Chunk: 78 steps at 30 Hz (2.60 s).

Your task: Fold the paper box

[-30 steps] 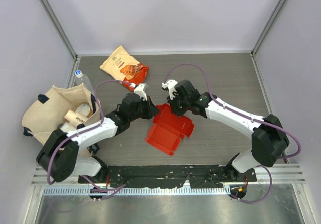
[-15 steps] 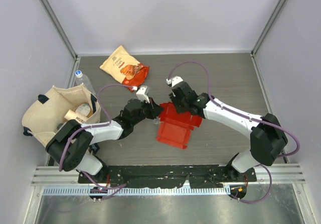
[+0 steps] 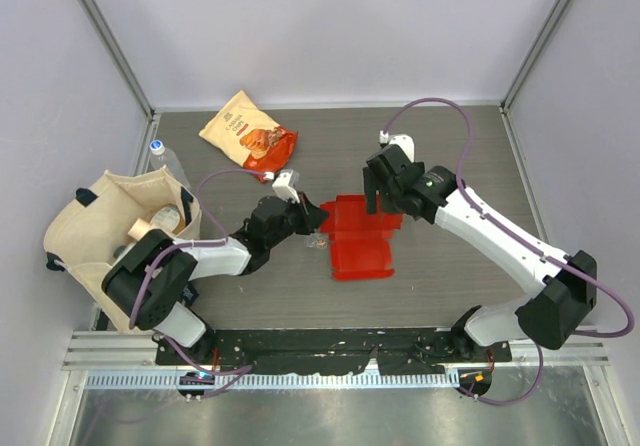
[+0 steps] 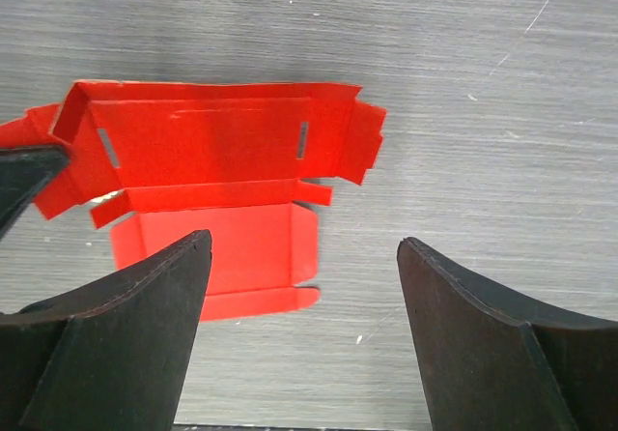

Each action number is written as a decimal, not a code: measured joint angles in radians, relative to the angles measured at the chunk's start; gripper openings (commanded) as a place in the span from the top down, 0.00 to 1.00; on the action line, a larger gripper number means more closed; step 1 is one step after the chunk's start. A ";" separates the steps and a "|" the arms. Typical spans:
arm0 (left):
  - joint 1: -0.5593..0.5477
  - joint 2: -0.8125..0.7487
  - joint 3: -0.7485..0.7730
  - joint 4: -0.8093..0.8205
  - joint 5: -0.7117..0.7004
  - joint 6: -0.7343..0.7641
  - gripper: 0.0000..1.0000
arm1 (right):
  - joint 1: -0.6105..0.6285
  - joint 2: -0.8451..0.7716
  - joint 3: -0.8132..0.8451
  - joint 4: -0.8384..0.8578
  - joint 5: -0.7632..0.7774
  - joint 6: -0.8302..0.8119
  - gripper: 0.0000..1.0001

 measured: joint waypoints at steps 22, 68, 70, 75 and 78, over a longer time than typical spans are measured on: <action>-0.063 0.053 0.034 0.091 0.015 0.111 1.00 | -0.445 -0.042 -0.468 0.648 -0.827 0.928 0.36; -0.092 0.379 0.116 0.304 -0.004 0.209 1.00 | -0.497 0.042 -0.805 1.207 -0.855 1.075 0.99; -0.094 0.379 0.109 0.319 -0.010 0.209 0.98 | -0.496 0.024 -0.825 1.230 -0.850 1.061 0.99; -0.101 0.372 0.081 0.348 -0.010 0.191 0.80 | -0.494 -0.036 -0.888 1.279 -0.846 1.023 0.99; -0.102 0.348 0.069 0.316 -0.011 0.174 0.66 | -0.494 -0.053 -0.947 1.356 -0.847 1.015 0.99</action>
